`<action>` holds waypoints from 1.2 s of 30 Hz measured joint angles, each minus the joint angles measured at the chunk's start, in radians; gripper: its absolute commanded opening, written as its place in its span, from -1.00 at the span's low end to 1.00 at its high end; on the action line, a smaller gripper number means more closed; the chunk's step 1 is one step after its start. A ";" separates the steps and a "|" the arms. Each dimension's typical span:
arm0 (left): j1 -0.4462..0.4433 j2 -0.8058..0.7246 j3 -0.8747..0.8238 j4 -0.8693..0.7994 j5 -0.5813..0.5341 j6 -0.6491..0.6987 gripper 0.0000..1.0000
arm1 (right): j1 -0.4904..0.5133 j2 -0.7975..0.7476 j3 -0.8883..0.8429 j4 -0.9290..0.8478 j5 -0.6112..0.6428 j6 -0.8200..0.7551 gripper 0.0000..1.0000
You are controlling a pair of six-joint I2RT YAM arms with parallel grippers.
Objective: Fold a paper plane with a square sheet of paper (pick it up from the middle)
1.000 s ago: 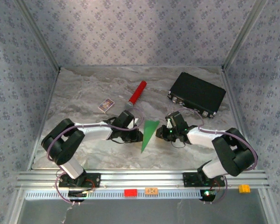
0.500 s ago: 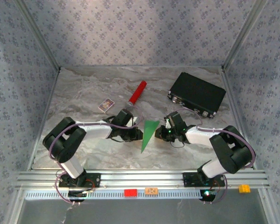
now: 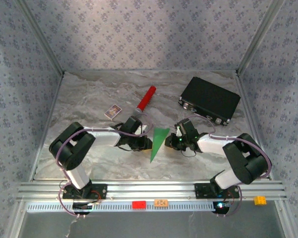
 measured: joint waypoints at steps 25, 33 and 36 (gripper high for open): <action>-0.032 0.039 0.056 -0.027 0.021 0.037 -0.48 | -0.001 0.017 0.000 0.021 -0.023 0.007 -0.62; -0.039 0.054 0.066 -0.026 0.042 0.040 -0.55 | -0.002 0.023 0.001 0.023 -0.027 0.008 -0.62; -0.039 0.054 0.066 -0.024 0.045 0.040 -0.57 | -0.002 0.023 0.001 0.025 -0.027 0.009 -0.63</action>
